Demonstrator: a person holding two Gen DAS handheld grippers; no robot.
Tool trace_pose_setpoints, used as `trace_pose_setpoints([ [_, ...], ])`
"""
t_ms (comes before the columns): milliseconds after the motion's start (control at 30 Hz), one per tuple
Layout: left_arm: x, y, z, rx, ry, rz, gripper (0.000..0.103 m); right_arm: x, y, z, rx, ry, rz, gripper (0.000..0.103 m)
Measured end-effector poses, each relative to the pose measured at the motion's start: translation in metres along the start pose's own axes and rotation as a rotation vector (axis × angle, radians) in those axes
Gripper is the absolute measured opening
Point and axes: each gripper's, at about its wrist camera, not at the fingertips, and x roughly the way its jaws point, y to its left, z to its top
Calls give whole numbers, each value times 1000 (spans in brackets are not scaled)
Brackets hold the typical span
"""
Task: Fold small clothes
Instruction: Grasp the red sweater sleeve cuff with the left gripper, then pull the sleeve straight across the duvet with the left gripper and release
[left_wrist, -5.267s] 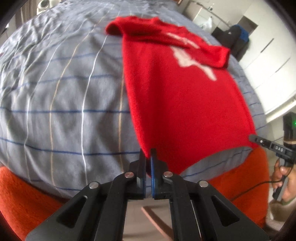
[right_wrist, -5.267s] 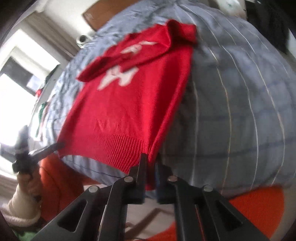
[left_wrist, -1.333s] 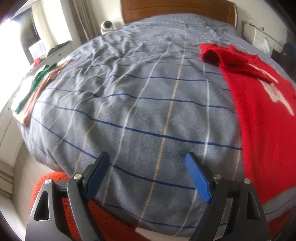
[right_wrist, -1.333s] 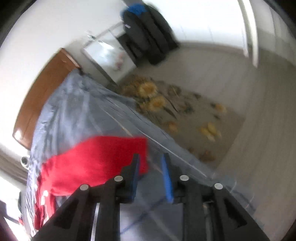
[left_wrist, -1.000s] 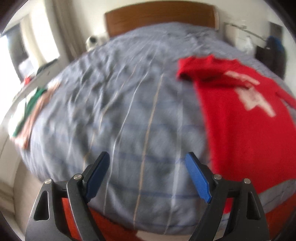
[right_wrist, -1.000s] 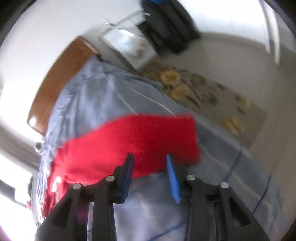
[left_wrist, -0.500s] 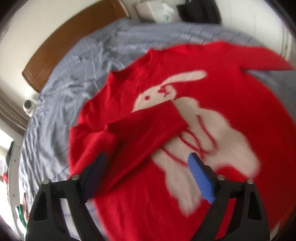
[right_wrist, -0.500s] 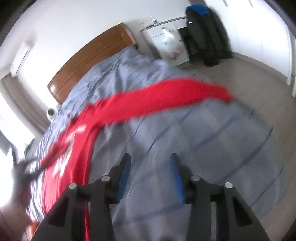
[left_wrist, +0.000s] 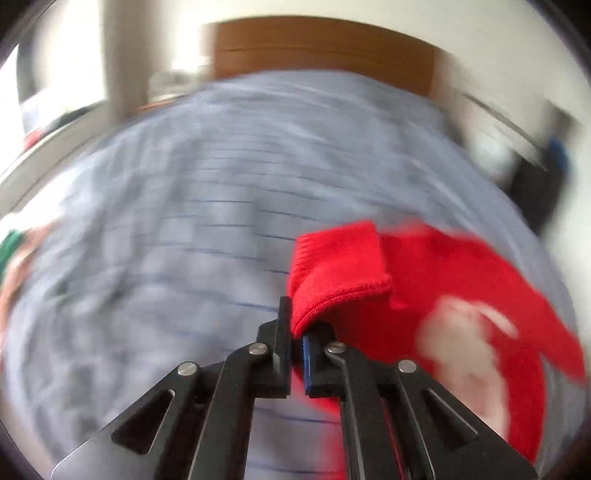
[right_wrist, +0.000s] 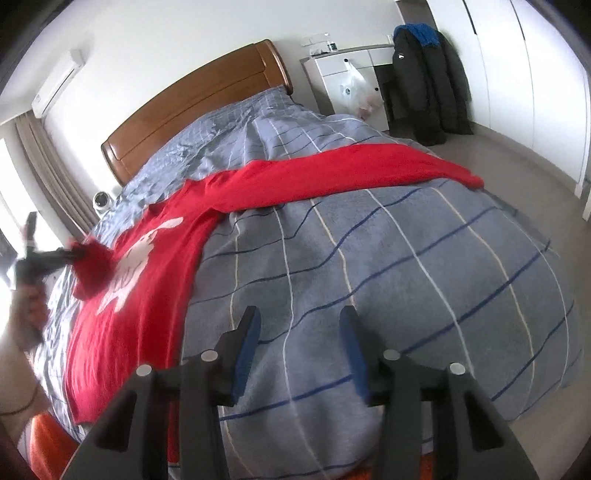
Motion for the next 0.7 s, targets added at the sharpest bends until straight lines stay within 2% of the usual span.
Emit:
trace_pose_setpoints([
  [67, 8, 68, 1, -116, 26, 165, 3, -2, -1, -2, 3, -3, 0, 45],
  [167, 20, 135, -15, -241, 60, 305, 3, -2, -2, -3, 6, -4, -1, 45],
  [267, 36, 166, -36, -321, 121, 313, 3, -2, 0, -3, -1, -1, -7, 45],
  [433, 62, 168, -63, -356, 181, 308, 2, 1, 3, -4, -15, 11, -27, 45],
  [700, 74, 174, -70, -354, 158, 291, 6, 1, 1, -5, -11, 8, -54, 45],
])
